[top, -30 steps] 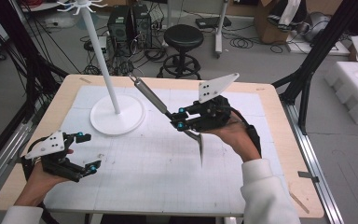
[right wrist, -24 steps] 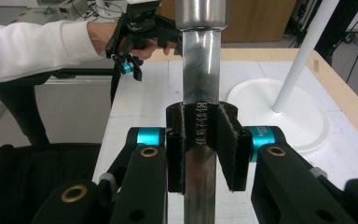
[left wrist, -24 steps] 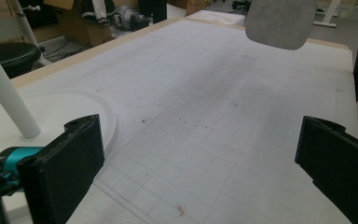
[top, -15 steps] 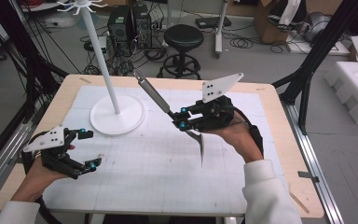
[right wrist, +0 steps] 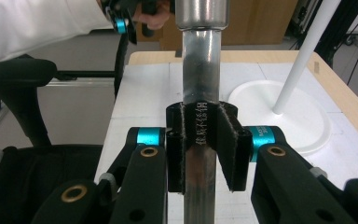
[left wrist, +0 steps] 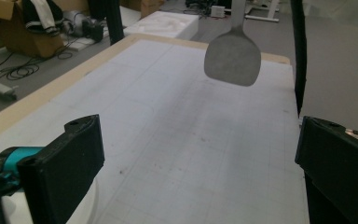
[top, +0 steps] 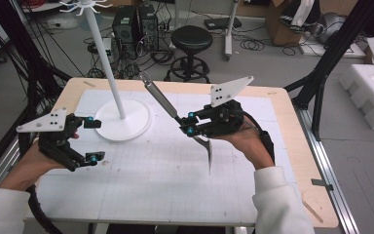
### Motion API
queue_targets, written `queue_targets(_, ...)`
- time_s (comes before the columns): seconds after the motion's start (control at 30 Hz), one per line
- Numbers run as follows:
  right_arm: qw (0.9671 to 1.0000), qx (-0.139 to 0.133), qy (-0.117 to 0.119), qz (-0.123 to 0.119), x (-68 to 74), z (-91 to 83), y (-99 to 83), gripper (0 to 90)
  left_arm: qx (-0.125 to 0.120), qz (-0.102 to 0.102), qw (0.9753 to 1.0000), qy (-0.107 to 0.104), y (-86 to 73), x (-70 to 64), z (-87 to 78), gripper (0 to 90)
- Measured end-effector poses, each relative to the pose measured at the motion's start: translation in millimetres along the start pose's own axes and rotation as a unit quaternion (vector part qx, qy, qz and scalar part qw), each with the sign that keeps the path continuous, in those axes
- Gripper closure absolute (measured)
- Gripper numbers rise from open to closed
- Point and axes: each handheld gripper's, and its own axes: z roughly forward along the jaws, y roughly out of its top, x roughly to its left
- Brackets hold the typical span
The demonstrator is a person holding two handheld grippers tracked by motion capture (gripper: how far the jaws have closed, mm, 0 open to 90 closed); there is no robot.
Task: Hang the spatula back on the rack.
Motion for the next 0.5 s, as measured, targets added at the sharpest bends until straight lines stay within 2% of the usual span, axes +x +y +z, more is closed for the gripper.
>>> queue_targets(0.03,1.0000,-0.004,-0.001,-0.001,-1.0,0.8,0.2,75.0,0.000,0.004,1.0000,-0.006,10.5,2.3,2.2,1.7)
queue_targets(0.1,1.0000,-0.006,-0.002,-0.002,-2.4,0.8,0.0,75.0,0.006,0.011,0.9999,-0.008,20.7,4.6,4.8,1.7)
queue_targets(0.13,1.0000,-0.006,-0.002,-0.002,-2.4,0.8,0.0,75.0,0.006,0.011,0.9999,-0.008,20.7,4.6,4.8,1.7)
queue_targets(0.17,1.0000,-0.009,-0.002,0.001,-4.7,0.3,-0.7,75.0,0.007,0.019,0.9997,-0.011,30.3,6.6,7.8,1.7)
queue_targets(0.2,1.0000,-0.009,-0.002,0.001,-4.7,0.3,-0.7,75.0,0.007,0.019,0.9997,-0.011,30.3,6.6,7.8,1.7)
queue_targets(0.27,0.9999,-0.012,-0.004,0.002,-7.2,0.2,-1.5,74.9,0.001,0.027,0.9994,-0.021,42.7,10.1,12.4,1.7)
queue_targets(0.3,0.9999,-0.012,-0.004,0.002,-7.2,0.2,-1.5,74.9,0.001,0.027,0.9994,-0.021,42.7,10.1,12.4,1.7)
queue_targets(0.47,0.9998,-0.019,-0.004,0.002,-11.2,-0.3,-2.6,75.0,0.007,0.049,0.9978,-0.044,65.8,13.9,24.6,1.8)
queue_targets(0.5,0.9998,-0.022,-0.003,0.003,-11.8,-0.2,-2.6,74.9,0.007,0.049,0.9978,-0.044,65.8,13.9,24.6,1.8)
